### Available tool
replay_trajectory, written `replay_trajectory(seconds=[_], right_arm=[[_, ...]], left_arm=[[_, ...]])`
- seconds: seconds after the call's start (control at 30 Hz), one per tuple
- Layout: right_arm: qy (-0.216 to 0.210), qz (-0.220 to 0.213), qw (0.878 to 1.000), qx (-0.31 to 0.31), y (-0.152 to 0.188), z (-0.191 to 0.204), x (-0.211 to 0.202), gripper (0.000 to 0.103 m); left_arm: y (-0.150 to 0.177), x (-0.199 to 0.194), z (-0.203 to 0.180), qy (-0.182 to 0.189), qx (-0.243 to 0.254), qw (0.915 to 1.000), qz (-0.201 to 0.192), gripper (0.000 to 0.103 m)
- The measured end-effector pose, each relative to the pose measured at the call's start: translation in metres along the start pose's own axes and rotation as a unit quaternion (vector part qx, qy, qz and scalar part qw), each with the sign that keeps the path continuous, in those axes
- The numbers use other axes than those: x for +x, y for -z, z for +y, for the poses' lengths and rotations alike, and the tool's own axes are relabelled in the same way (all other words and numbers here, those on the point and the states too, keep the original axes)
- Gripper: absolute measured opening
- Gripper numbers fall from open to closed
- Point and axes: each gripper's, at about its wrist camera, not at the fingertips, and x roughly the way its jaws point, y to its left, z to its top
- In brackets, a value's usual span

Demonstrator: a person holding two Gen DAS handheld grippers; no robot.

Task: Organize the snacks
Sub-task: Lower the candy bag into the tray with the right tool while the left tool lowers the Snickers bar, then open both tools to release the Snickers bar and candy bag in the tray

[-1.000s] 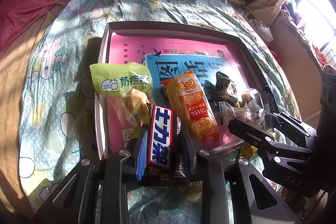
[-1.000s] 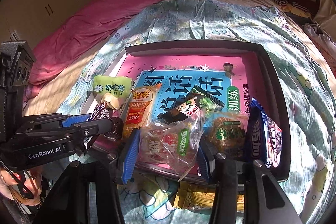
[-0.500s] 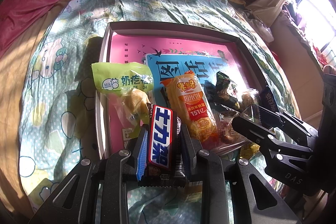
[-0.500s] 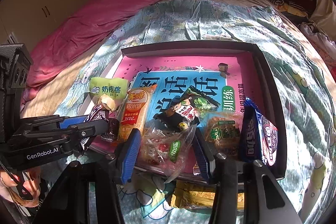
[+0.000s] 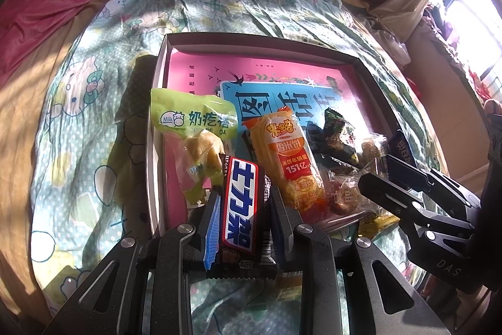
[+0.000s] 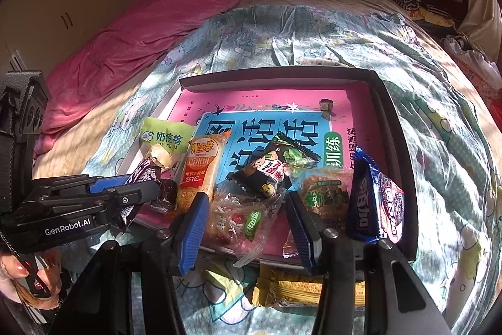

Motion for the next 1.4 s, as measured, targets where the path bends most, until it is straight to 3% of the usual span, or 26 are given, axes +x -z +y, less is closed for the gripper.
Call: replay_trajectory(seconds=[0.73, 0.8, 0.97, 1.07, 1.4], right_arm=[[0.010, -0.014, 1.000, 0.009, 0.000, -0.002, -0.014, 0.052], [0.011, -0.016, 1.000, 0.009, -0.001, -0.002, -0.015, 0.053], [0.012, -0.018, 1.000, 0.010, -0.002, -0.001, -0.017, 0.054], [0.011, -0.021, 1.000, 0.012, -0.002, -0.001, -0.019, 0.061], [0.015, -0.030, 0.999, 0.012, -0.003, 0.000, -0.026, 0.061]], left_arm=[[-0.004, -0.012, 0.000, -0.005, -0.005, 0.9999, -0.011, 0.032], [-0.004, -0.013, -0.001, -0.005, -0.004, 0.9999, -0.011, 0.034], [-0.005, -0.015, -0.002, -0.002, -0.007, 0.9999, -0.011, 0.051], [-0.005, -0.017, -0.002, -0.005, -0.006, 0.9999, -0.013, 0.054], [-0.006, -0.030, -0.006, -0.018, -0.002, 0.9995, -0.025, 0.062]])
